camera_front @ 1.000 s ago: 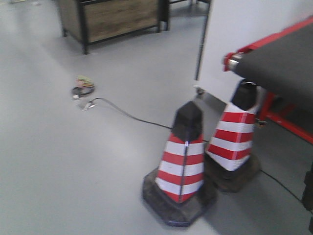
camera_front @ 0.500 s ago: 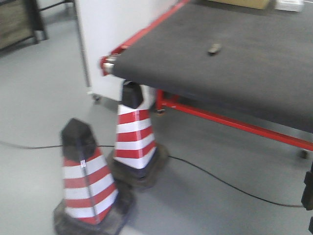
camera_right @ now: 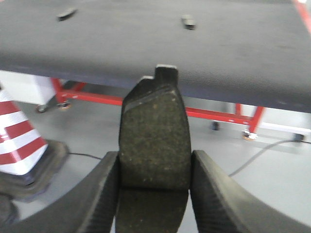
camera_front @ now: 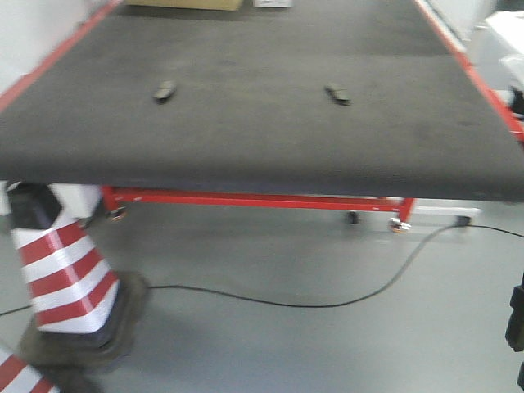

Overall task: Move and align brake pads A on conveyor
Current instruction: 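Turn the base toward the black conveyor belt, then drive up to the conveyor and stop facing the two placed pads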

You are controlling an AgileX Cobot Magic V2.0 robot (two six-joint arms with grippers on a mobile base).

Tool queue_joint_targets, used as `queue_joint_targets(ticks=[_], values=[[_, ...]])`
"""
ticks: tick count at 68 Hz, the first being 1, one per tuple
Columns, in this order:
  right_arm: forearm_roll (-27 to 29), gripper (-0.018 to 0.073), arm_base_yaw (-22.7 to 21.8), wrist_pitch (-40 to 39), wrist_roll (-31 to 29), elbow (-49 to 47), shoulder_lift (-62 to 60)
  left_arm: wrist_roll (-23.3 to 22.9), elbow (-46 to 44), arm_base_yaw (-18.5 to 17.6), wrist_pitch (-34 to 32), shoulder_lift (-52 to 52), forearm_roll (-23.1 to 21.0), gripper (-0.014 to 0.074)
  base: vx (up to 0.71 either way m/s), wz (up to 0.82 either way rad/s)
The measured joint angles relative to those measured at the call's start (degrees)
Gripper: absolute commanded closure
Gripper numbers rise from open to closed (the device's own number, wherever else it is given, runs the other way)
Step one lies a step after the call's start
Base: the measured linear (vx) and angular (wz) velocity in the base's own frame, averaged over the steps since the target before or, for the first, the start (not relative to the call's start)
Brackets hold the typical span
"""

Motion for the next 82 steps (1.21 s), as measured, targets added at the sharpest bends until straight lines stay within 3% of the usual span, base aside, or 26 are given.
queue_joint_targets(ticks=[43,82], values=[[0.00,0.0564,0.00,0.00,0.00,0.00,0.00,0.00,0.00,0.00,0.00,0.00,0.00,0.0603,0.11,-0.12],[0.00,0.0564,0.00,0.00,0.00,0.00,0.00,0.00,0.00,0.00,0.00,0.00,-0.05,0.0603,0.36,0.06]])
